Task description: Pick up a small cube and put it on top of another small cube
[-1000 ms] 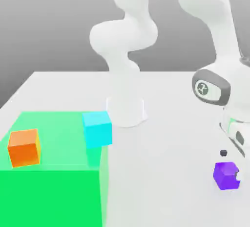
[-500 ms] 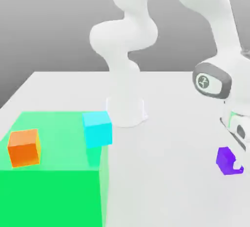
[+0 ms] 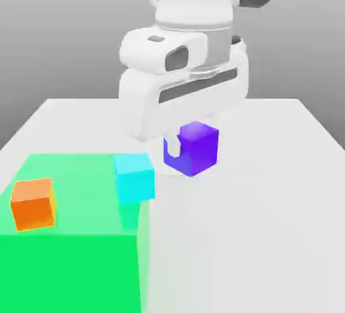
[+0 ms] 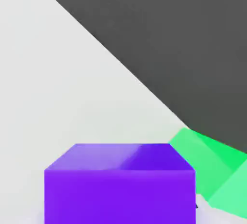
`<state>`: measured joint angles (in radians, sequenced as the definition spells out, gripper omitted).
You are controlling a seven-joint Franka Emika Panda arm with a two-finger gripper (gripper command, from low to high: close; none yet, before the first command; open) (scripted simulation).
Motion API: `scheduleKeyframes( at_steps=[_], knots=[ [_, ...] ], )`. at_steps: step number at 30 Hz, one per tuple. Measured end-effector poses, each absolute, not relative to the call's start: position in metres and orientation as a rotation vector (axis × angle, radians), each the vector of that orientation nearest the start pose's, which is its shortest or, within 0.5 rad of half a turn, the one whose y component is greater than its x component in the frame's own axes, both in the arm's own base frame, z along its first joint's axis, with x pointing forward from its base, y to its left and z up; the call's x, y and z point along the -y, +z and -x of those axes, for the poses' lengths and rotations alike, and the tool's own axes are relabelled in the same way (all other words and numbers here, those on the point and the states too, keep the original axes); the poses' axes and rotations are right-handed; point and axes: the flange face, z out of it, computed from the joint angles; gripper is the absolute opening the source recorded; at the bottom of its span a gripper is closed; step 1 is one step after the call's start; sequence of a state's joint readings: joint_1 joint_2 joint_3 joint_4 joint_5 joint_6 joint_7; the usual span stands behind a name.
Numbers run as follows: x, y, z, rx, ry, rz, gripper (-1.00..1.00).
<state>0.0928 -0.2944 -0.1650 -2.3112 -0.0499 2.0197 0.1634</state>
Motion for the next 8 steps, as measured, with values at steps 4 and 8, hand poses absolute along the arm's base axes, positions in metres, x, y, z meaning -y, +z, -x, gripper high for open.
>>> scheduleKeyframes(
  at_steps=[4,8],
  knots=[
    [0.056,0.419,-0.451,-0.404,0.003,3.111,1.00],
    [0.056,0.419,-0.451,-0.404,0.003,3.111,1.00]
  ],
)
